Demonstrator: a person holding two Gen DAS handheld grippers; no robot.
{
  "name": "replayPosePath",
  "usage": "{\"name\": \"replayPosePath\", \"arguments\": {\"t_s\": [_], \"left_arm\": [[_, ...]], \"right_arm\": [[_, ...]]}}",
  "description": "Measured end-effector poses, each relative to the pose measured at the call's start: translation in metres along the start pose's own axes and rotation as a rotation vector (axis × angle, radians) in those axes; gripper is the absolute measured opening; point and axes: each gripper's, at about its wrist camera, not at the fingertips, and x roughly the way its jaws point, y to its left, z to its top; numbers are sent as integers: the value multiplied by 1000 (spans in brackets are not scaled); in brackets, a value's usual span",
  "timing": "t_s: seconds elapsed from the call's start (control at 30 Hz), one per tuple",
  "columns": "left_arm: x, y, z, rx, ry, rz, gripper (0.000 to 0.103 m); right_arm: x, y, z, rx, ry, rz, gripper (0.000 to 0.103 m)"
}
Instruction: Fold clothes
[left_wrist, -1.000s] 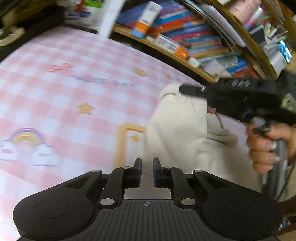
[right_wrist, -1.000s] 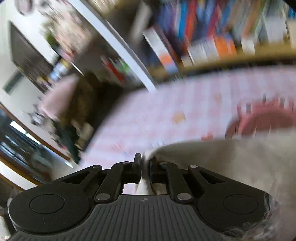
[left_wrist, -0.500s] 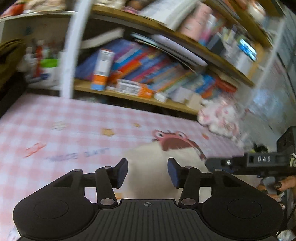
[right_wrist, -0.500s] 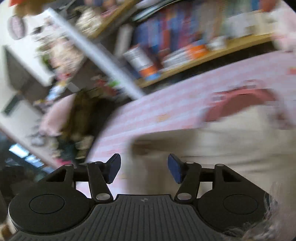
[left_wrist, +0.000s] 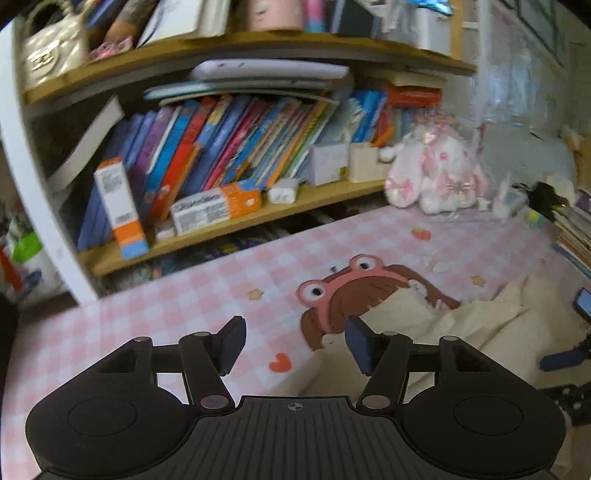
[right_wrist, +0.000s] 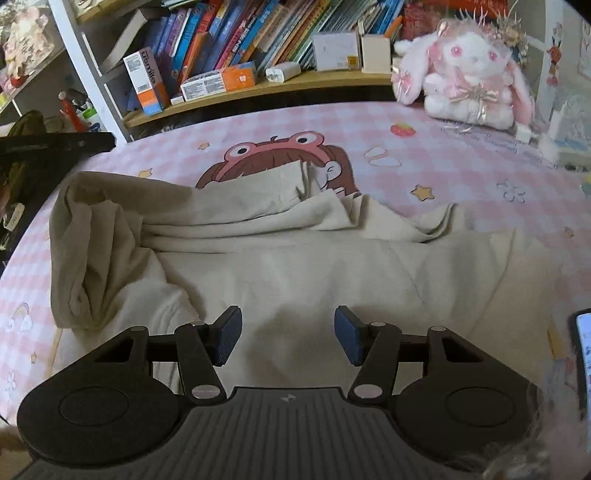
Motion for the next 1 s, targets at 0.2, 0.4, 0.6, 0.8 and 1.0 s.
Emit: {"name": "replayPosePath", "arguments": {"t_s": [0.2,0.4,0.6,0.8,1.0], "left_arm": [[9,1,-23,-11,124,58,64],[-28,18,-57,-267,123,34,65],[-61,11,-80,-440,86,-89,82],[-45,-7,-103,-443,173,-49,82],[-17,-1,-111,-498,217,-4,33]], "right_arm": [[5,-13,-1,37,30,-40,54],[7,-10,12,-6,9,-15,54],[27,10,43,-208,35,43,69],[55,33,61,-502,78,70,77],[72,14,75,-546,141,86,68]]}}
